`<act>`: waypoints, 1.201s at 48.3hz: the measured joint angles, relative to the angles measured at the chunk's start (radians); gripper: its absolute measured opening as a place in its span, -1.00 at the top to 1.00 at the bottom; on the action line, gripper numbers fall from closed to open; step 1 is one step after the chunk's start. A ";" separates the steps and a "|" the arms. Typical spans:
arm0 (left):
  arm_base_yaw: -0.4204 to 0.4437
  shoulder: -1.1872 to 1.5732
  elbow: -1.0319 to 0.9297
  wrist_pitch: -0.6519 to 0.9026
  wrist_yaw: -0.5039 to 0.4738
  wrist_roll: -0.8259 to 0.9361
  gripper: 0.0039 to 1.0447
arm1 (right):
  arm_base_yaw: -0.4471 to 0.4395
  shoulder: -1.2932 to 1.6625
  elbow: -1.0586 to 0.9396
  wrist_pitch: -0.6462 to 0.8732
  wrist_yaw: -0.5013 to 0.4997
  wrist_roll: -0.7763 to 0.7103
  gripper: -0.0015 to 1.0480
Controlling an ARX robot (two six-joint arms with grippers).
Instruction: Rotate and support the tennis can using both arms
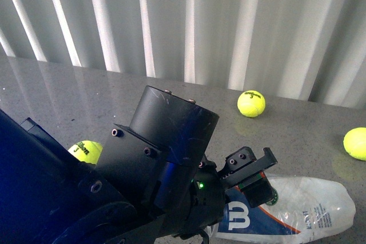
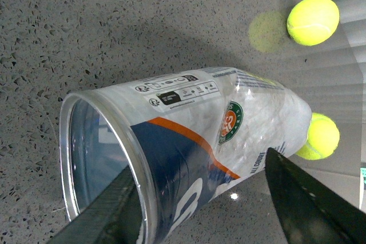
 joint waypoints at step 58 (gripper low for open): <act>0.011 -0.362 0.641 -1.292 0.035 1.400 0.94 | 0.000 0.000 0.000 0.000 0.000 0.000 -0.87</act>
